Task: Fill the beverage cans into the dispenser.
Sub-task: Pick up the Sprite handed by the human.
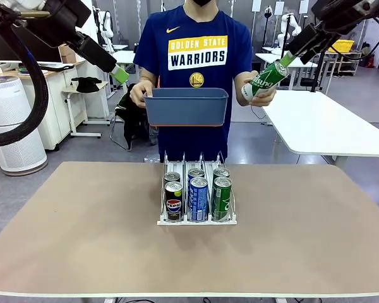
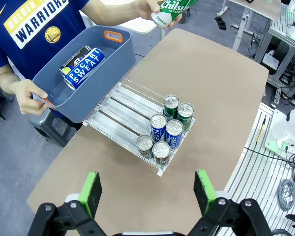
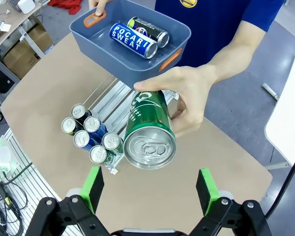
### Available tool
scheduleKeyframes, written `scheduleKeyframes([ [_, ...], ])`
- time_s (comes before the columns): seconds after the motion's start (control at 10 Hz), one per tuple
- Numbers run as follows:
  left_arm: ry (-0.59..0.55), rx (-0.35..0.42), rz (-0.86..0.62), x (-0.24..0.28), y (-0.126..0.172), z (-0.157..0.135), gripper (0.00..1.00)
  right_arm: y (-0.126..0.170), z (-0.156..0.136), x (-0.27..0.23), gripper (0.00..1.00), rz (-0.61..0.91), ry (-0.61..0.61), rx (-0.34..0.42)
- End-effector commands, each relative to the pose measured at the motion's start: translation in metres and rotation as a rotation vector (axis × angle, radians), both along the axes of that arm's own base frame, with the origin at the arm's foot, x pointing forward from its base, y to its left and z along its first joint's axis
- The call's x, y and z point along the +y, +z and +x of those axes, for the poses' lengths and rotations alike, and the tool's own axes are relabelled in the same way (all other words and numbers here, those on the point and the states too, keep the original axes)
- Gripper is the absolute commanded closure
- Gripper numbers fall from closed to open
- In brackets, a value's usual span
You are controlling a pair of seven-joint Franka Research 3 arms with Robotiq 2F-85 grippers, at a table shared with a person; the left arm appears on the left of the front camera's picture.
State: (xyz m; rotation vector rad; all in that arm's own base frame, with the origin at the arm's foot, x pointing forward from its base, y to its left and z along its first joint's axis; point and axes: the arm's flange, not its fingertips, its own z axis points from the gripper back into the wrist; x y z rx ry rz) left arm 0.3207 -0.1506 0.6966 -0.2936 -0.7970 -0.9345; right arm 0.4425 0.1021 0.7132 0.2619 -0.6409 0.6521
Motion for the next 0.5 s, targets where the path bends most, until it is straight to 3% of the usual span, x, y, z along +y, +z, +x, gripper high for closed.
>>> scheduleKeyframes([
  [0.0, 0.008, -0.001, -0.005, 0.001, 0.0, 0.001, 0.0, -0.006, 0.013, -0.006, 0.0, 0.052, 0.036, -0.015],
  [0.4, 0.008, -0.001, -0.005, 0.001, 0.0, 0.001, 0.0, -0.018, 0.023, -0.001, 0.0, 0.073, 0.031, -0.042],
])
